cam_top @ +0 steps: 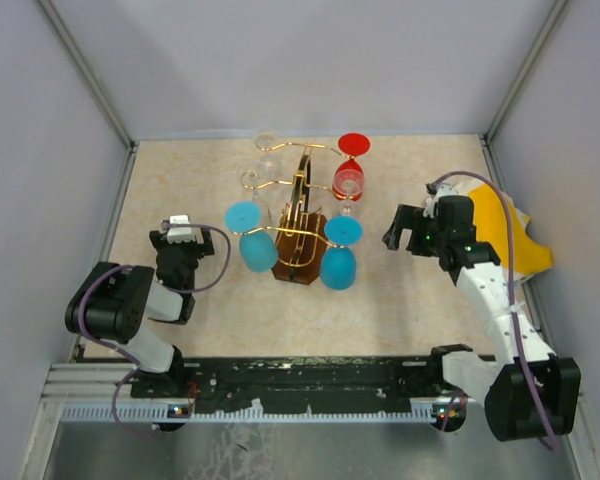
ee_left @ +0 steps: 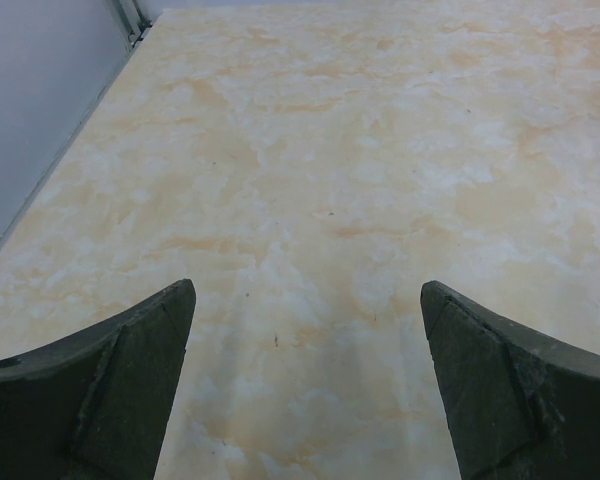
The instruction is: Take the wine glass off the wine glass rack
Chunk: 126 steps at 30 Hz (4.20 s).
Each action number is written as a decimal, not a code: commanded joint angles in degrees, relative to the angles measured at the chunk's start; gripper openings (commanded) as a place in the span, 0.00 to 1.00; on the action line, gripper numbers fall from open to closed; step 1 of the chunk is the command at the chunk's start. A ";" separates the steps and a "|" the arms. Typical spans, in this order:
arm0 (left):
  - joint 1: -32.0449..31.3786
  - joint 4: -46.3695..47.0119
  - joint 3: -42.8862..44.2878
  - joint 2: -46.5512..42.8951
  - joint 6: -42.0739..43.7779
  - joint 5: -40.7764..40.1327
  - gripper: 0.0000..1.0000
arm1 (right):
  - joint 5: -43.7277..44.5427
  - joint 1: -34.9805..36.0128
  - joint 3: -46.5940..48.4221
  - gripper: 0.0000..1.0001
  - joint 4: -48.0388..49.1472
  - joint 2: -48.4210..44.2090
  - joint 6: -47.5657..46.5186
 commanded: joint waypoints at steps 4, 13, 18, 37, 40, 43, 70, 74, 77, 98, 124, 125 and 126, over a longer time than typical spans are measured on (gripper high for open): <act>0.29 1.47 0.66 0.54 -0.85 0.33 1.00 | 5.19 0.22 1.33 0.99 -4.08 -2.74 4.76; 0.90 -0.09 1.26 0.02 -1.67 -0.96 1.00 | 6.95 0.25 5.74 0.99 -9.60 -3.19 6.69; 0.56 -11.15 3.62 -8.16 -3.70 -8.26 1.00 | 7.98 0.26 7.76 0.99 -11.55 -2.06 6.62; 1.17 -91.52 41.87 -22.90 -30.34 -22.93 1.00 | 6.71 0.02 13.19 0.99 -13.63 -0.78 8.17; 2.95 -95.76 44.30 -22.22 -29.51 -16.92 1.00 | 3.76 -2.14 16.95 0.99 -13.58 1.47 7.64; 3.99 -103.44 48.83 -20.44 -34.32 -14.40 1.00 | -1.82 -6.49 21.08 0.99 -12.82 4.52 7.77; 4.29 -119.94 61.53 -29.80 -27.44 15.18 1.00 | -22.82 -3.26 49.56 0.61 2.58 36.65 21.67; 4.28 -120.89 62.83 -30.27 -26.85 15.93 1.00 | -23.08 -2.20 50.01 0.55 3.74 38.89 22.81; 4.32 -121.65 64.31 -29.97 -26.70 16.64 1.00 | -23.65 -1.78 50.55 0.50 4.31 40.08 22.86; 4.33 -124.48 63.26 -32.23 -27.41 17.04 1.00 | -29.97 -1.28 51.21 0.27 11.54 42.15 27.26; 4.29 -126.34 63.95 -33.81 -26.76 16.48 1.00 | -36.68 -3.19 43.22 0.00 19.50 35.29 35.49; 4.32 -126.28 63.92 -33.85 -26.90 16.63 1.00 | -37.16 -3.31 42.62 0.00 19.91 34.92 35.74; 4.28 -126.17 63.82 -33.87 -27.00 16.80 1.00 | -37.59 -3.47 41.97 0.00 20.43 34.54 36.11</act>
